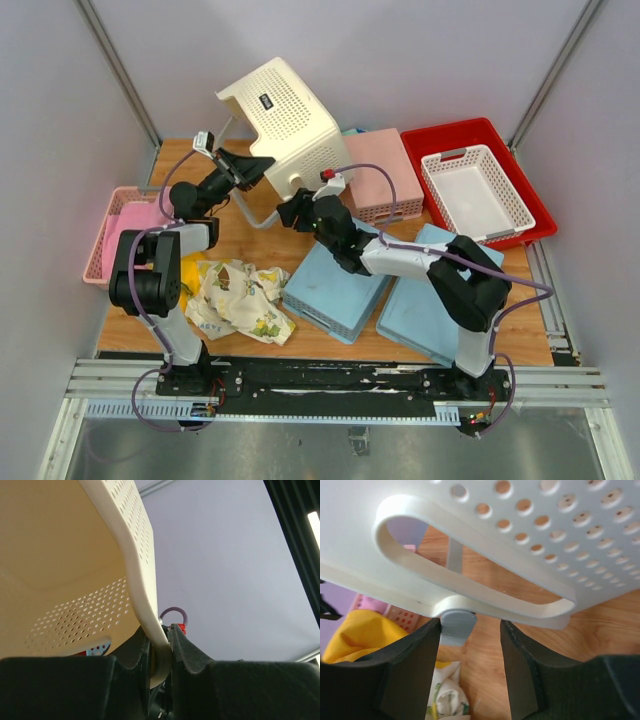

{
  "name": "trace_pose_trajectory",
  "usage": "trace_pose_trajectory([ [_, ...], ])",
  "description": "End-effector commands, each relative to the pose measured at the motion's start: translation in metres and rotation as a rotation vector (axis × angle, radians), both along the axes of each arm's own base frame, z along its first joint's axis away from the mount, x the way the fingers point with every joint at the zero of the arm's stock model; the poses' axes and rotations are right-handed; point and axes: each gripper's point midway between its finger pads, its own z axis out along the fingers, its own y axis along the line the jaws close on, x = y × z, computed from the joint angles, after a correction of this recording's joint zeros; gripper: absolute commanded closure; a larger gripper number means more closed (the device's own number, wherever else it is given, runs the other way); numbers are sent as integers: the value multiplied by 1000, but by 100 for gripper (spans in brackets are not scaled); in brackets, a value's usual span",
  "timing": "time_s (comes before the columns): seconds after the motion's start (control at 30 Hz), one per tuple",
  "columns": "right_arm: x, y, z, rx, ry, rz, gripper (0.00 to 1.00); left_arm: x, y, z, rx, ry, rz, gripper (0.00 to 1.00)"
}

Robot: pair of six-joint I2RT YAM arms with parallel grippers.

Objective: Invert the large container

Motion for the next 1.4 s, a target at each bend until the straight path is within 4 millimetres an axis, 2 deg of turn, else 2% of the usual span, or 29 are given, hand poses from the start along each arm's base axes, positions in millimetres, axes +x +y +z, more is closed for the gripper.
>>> trace_pose_trajectory([
  [0.0, 39, -71, -27, -393, -63, -275, 48, -47, -4, 59, -29, -317, -59, 100],
  [0.13, 50, -105, -30, -516, -72, -407, 48, -51, -3, 58, -34, -310, -71, 100],
  [0.27, 64, -124, -29, -490, -106, -434, 48, -52, -2, 48, -9, -292, -86, 100],
  [0.47, 84, -129, -21, -533, -180, -455, 47, -67, 1, 2, 97, -233, -118, 100],
  [0.57, 95, -130, -21, -520, -190, -466, 47, -73, 14, -25, 127, -179, -78, 100],
  [0.63, 100, -128, -20, -504, -202, -461, 47, -75, 23, -44, 126, -119, -41, 100],
  [0.77, 106, -119, -12, -480, -218, -447, 47, -87, 23, -74, 128, -22, -40, 100],
  [0.8, 108, -117, -21, -488, -207, -440, 47, -88, 23, -80, 126, 0, -40, 100],
  [0.87, 109, -114, -24, -479, -205, -431, 46, -91, 23, -91, 118, 46, -42, 100],
  [0.9, 109, -112, -24, -475, -205, -424, 46, -91, 24, -96, 111, 72, -38, 95],
  [0.97, 109, -110, -22, -466, -208, -415, 46, -92, 25, -105, 99, 114, -28, 79],
  [1.07, 108, -109, -20, -461, -213, -409, 45, -93, 26, -115, 83, 162, -10, 75],
  [1.13, 106, -110, -18, -460, -216, -406, 45, -93, 28, -121, 66, 199, 7, 63],
  [1.23, 104, -112, -21, -464, -215, -405, 44, -91, 31, -134, 55, 274, 39, 51],
  [1.27, 102, -113, -7, -445, -231, -410, 43, -90, 32, -140, 60, 301, 47, 45],
  [1.37, 97, -113, 5, -438, -252, -387, 39, -85, 33, -158, 90, 367, 49, 36],
])
